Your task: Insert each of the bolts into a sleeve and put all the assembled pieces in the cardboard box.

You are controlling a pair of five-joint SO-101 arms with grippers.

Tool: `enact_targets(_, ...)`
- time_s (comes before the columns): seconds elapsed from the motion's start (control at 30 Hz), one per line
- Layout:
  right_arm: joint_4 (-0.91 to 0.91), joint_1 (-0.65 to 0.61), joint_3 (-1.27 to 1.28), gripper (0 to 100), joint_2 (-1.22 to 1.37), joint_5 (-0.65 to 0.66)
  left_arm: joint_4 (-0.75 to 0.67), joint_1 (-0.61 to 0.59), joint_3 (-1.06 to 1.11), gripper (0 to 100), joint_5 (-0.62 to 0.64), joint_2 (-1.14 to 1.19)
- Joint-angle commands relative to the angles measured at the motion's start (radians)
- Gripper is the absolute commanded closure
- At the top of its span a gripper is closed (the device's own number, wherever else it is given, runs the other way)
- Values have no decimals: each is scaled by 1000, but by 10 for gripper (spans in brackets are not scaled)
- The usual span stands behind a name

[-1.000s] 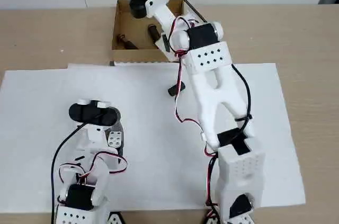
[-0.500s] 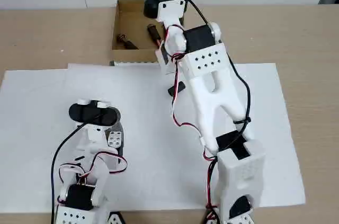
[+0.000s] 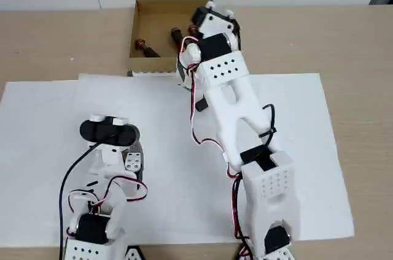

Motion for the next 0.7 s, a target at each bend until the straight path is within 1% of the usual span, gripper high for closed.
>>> enact_targets(0.0, 4, -2, -48, 878, 8, -43, 5, -5, -7, 993, -2, -9)
enact_targets(0.37, 2, 1, -49, 876, 94, -46, 5, -5, -7, 993, -2, -9)
enact_targets(0.67, -64, 7, -49, 876, 131, -41, 5, -5, -7, 993, -2, -9)
